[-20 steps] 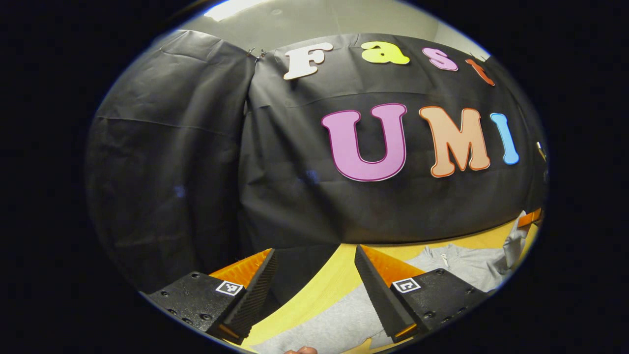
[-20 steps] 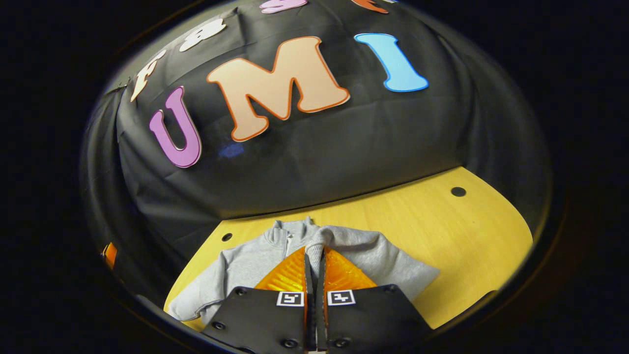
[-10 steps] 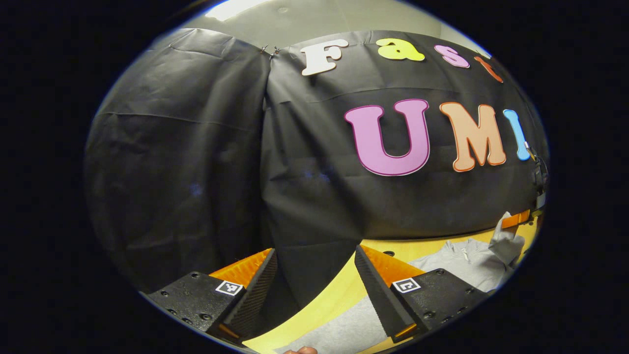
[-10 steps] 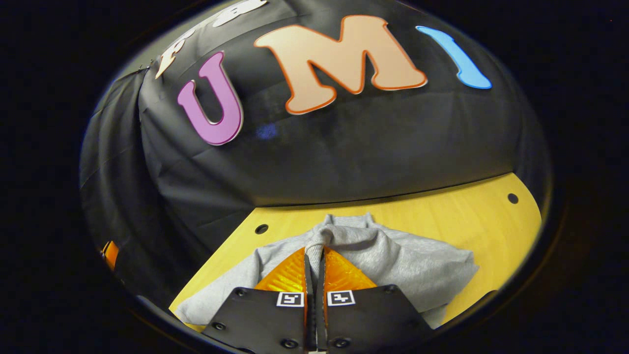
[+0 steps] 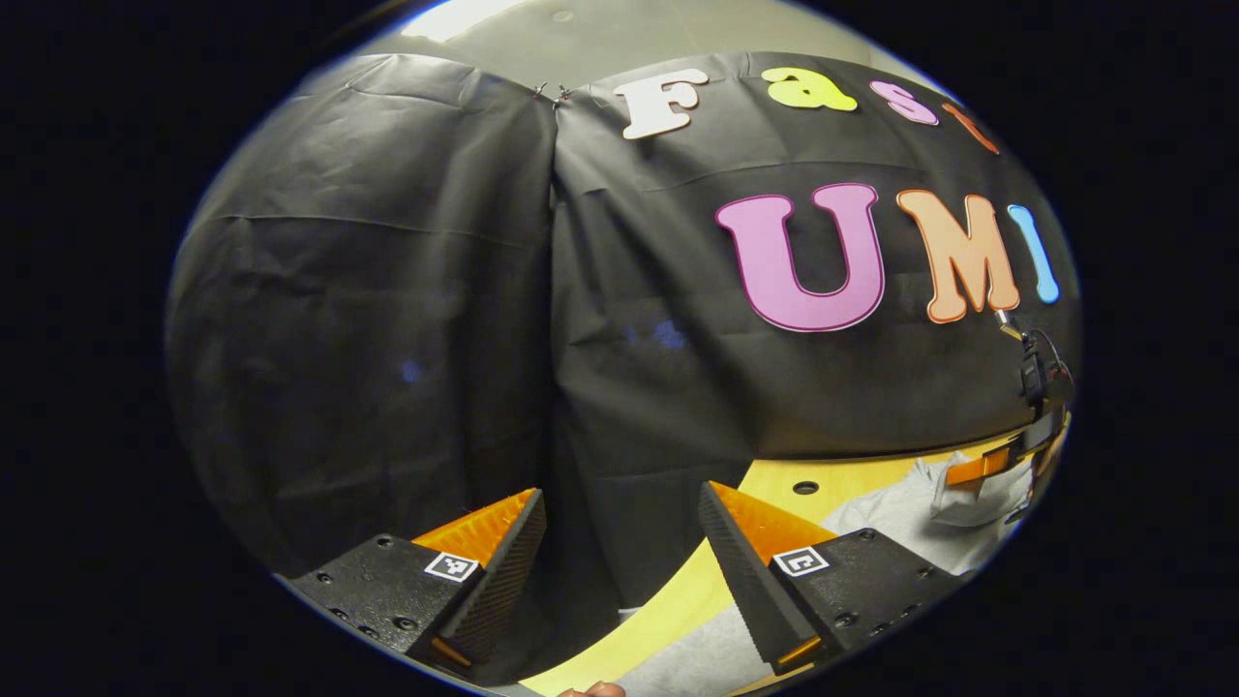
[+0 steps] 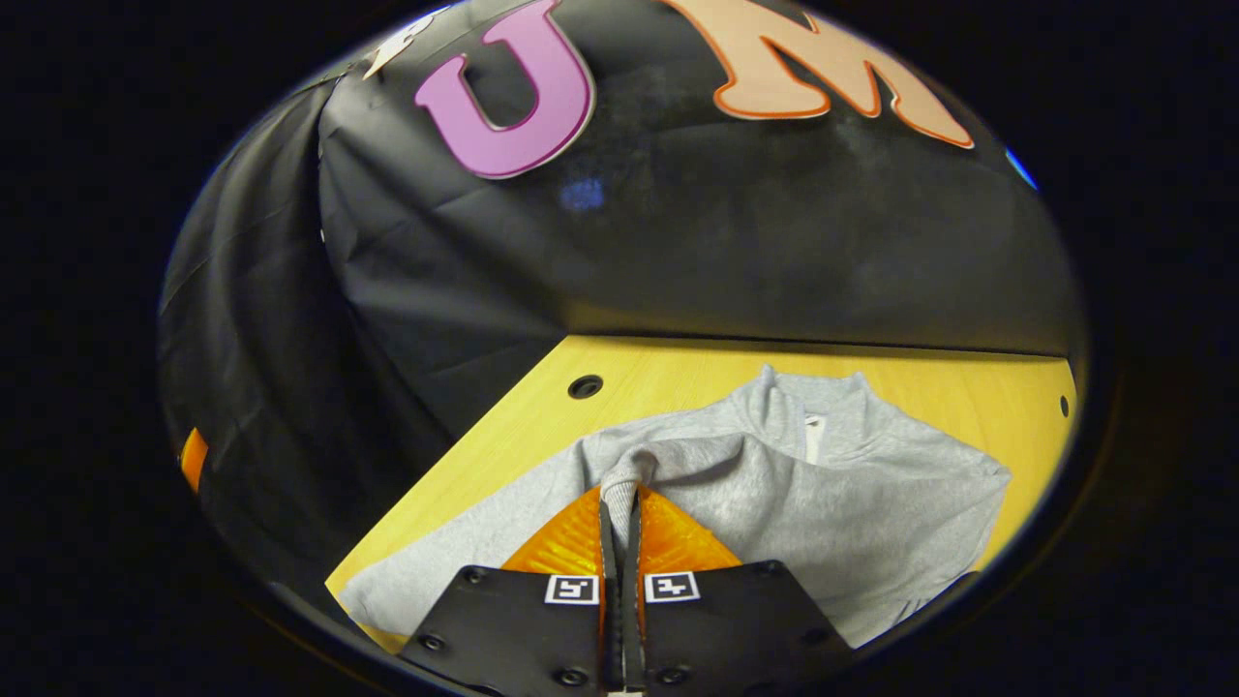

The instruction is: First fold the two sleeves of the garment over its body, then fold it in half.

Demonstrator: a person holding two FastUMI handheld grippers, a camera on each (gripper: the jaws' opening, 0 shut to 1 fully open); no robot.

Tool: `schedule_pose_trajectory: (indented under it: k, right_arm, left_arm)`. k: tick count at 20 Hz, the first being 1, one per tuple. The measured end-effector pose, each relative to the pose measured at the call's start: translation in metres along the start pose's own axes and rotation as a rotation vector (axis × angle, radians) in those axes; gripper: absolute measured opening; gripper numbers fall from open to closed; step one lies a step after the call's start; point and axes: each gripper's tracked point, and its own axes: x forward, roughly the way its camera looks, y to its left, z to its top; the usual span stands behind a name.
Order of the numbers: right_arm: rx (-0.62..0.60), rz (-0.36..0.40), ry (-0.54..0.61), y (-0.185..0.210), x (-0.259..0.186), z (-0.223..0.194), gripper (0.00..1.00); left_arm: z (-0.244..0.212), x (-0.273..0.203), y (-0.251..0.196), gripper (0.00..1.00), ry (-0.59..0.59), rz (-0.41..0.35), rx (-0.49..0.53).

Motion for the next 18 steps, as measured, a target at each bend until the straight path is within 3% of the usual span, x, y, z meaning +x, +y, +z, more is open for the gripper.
schedule_pose_trajectory:
  k: [3,4,6,10,12,14,18]
  right_arm:
    - [-0.005,-0.016,0.063,0.007,0.018,-0.02,0.03]
    - [0.008,-0.01,0.082,0.01,0.02,-0.026,0.09]
    - [0.025,0.017,0.097,0.02,0.021,-0.03,0.1]
    - [-0.037,0.02,0.009,0.023,0.012,-0.01,0.98]
    - [-0.073,0.008,-0.026,0.019,0.003,-0.001,0.98]
    - [-0.093,0.008,-0.05,0.016,-0.007,0.004,0.98]
    - [-0.119,0.0,-0.081,0.009,-0.029,0.01,0.96]
  left_arm:
    - [-0.011,0.001,0.012,0.94,0.026,0.019,0.0]
    - [-0.015,0.0,0.014,0.94,0.034,0.025,-0.003]
    - [-0.026,-0.002,0.021,0.94,0.052,0.039,-0.002]
    - [-0.057,-0.009,0.027,0.99,0.112,0.051,0.003]
    - [-0.072,-0.01,0.024,0.94,0.137,0.041,0.004]
    - [-0.089,-0.014,0.019,0.99,0.171,0.017,-0.009]
    - [-0.134,-0.023,0.005,0.9,0.281,-0.031,-0.052]
